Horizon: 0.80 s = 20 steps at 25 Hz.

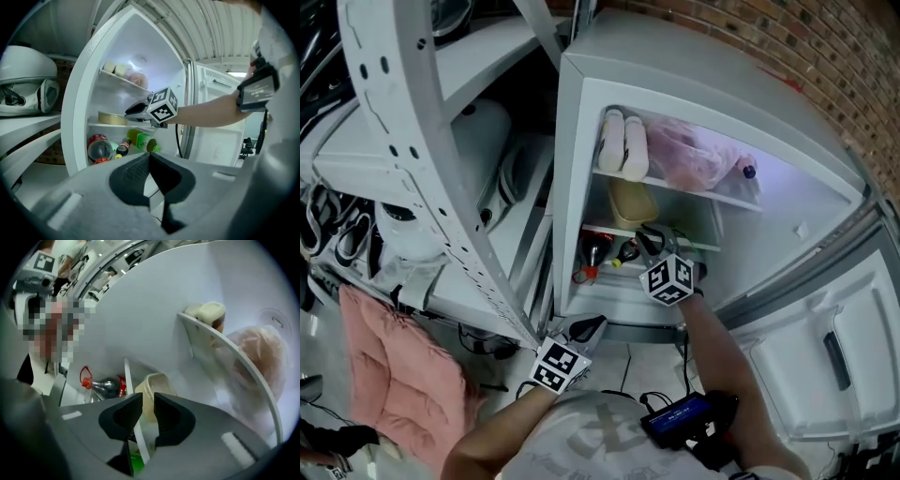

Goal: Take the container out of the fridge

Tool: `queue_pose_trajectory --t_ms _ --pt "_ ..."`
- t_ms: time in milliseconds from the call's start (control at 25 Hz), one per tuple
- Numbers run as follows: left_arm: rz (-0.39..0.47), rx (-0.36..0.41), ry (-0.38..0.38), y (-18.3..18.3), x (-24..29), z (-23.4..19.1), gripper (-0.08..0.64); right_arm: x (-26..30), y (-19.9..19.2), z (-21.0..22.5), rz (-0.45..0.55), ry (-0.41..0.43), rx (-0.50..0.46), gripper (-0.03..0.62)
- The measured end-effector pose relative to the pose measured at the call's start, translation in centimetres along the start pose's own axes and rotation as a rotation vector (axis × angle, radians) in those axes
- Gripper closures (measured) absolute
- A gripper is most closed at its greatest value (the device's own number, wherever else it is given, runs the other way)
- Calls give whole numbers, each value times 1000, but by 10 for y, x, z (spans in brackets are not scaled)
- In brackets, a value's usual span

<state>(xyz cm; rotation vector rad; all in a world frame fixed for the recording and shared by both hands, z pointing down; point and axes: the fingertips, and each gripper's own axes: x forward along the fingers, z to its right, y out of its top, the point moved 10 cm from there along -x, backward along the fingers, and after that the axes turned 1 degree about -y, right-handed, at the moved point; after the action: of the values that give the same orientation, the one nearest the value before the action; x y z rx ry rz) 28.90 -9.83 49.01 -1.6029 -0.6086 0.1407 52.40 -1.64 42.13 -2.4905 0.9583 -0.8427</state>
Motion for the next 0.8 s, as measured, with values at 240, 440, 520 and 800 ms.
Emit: queue_pose_trajectory --t_ms 240,440,520,800 --pt "1 -14 -4 -1 4 -3 557 18 3 -1 -91 -3 -232 483" --pt "9 -15 7 -1 5 -6 557 26 3 0 -130 5 -356 480" --pt "5 -22 9 -1 5 -6 557 30 2 -2 -146 11 -394 479" --pt "-7 -25 28 -3 0 -8 557 38 -2 -5 -178 -21 -441 511"
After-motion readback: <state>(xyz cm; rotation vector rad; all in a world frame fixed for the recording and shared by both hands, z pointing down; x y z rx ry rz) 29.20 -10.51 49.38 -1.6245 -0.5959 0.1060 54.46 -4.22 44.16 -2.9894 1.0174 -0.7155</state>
